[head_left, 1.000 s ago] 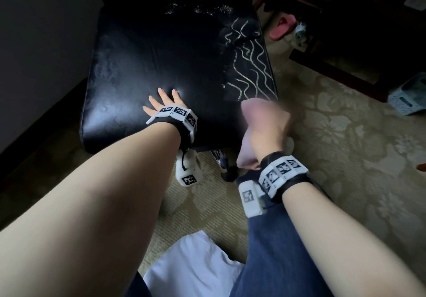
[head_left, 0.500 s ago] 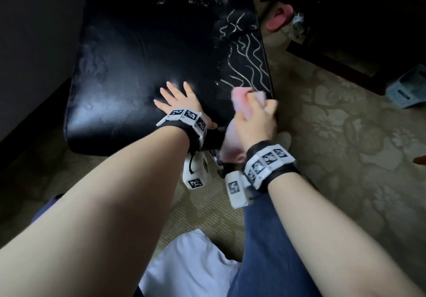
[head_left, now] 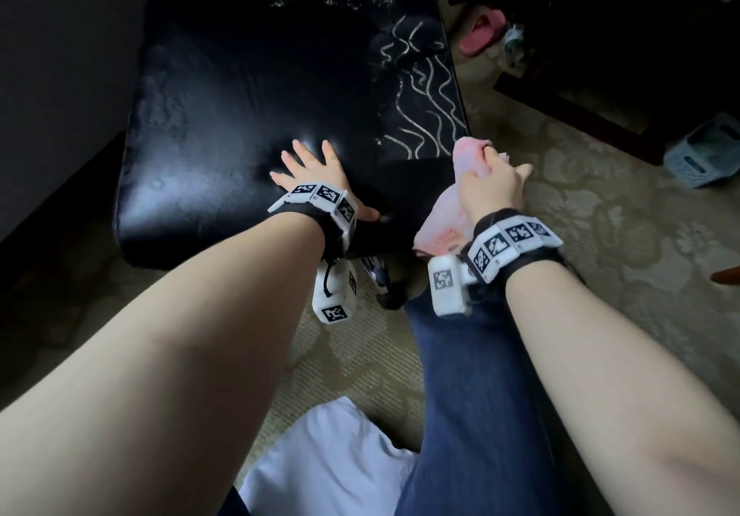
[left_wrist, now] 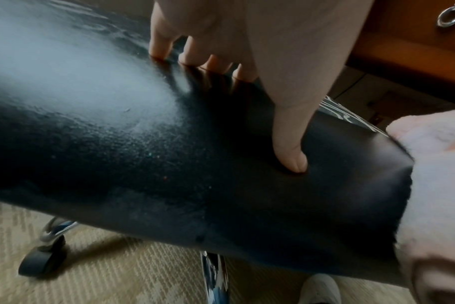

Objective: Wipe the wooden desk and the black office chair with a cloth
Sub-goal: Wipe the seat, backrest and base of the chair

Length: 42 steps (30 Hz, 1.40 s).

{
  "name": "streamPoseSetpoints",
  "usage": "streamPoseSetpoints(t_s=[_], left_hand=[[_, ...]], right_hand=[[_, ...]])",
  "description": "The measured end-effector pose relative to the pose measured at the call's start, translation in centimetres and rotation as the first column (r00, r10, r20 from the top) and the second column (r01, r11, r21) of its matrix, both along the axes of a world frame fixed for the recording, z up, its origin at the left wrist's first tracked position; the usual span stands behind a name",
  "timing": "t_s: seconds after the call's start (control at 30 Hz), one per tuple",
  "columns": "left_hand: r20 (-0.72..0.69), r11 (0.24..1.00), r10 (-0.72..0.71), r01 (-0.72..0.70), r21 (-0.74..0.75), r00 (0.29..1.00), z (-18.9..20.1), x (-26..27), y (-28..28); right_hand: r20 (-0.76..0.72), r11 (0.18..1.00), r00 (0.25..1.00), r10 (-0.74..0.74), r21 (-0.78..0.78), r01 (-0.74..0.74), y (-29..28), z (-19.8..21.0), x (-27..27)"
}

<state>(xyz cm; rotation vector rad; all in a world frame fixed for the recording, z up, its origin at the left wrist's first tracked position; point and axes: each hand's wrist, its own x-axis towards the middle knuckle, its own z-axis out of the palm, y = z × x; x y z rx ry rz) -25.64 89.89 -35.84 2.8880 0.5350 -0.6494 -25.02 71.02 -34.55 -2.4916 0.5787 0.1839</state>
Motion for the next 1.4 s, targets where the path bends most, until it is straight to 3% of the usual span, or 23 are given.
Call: streamPoseSetpoints(t_s=[0.1, 0.17, 0.27, 0.43, 0.57, 0.7, 0.87, 0.93, 1.07, 1.13, 1.3, 1.4], left_hand=[[0.001, 1.000, 0.015, -0.015, -0.012, 1.000, -0.2, 0.3, 0.0], [-0.001, 1.000, -0.002, 0.002, 0.000, 1.000, -0.3, 0.6, 0.2], [-0.003, 0.997, -0.079, 0.079, 0.007, 0.997, -0.1, 1.0, 1.1], [-0.112, 0.988, -0.152, 0.155, 0.016, 0.982, 0.7, 1.6, 2.4], [-0.107, 0.978, -0.202, 0.205, 0.021, 0.974, 1.4, 1.5, 2.8], [-0.134, 0.979, -0.201, 0.205, 0.015, 0.970, 1.7, 1.4, 2.9], [-0.069, 0.978, -0.208, 0.209, 0.008, 0.976, 1.0, 1.2, 3.4], [-0.045, 0.976, -0.219, 0.220, 0.005, 0.975, 0.7, 1.1, 3.5], [-0.048, 0.972, -0.234, 0.235, 0.020, 0.971, 0.9, 1.0, 3.3], [-0.070, 0.969, -0.242, 0.245, 0.044, 0.968, 1.0, 1.1, 3.4], [-0.062, 0.942, -0.326, 0.330, 0.070, 0.943, 1.8, 1.0, 3.3], [-0.089, 0.920, -0.377, 0.384, 0.077, 0.922, 2.6, 1.1, 3.1]], right_hand=[[-0.018, 0.999, 0.999, 0.040, -0.034, -0.041, 1.2, 1.4, 1.5], [-0.020, 0.977, 0.982, 0.190, -0.098, -0.191, 2.9, 1.9, 2.2], [-0.024, 0.902, 0.911, 0.411, -0.131, -0.410, 6.6, 1.8, 1.3], [-0.029, 0.816, 0.819, 0.573, -0.075, -0.573, 7.7, 1.1, 0.0], [-0.028, 0.834, 0.845, 0.533, -0.152, -0.531, 5.1, 1.3, 0.3], [-0.014, 0.946, 0.957, 0.291, -0.146, -0.290, 2.7, 1.4, 0.9], [-0.032, 0.988, 0.996, 0.078, -0.129, -0.082, 3.9, 1.3, 1.5], [-0.050, 0.984, 0.992, 0.112, -0.137, -0.118, 5.2, 1.5, 1.5], [-0.083, 0.899, 0.912, 0.401, -0.153, -0.409, 7.9, 1.4, 1.1], [-0.073, 0.863, 0.873, 0.482, -0.133, -0.487, 9.3, 1.5, 1.7], [-0.080, 0.833, 0.834, 0.546, -0.051, -0.551, 10.5, 2.1, 4.0], [-0.098, 0.829, 0.838, 0.537, -0.121, -0.546, 9.0, 2.2, 4.1]])
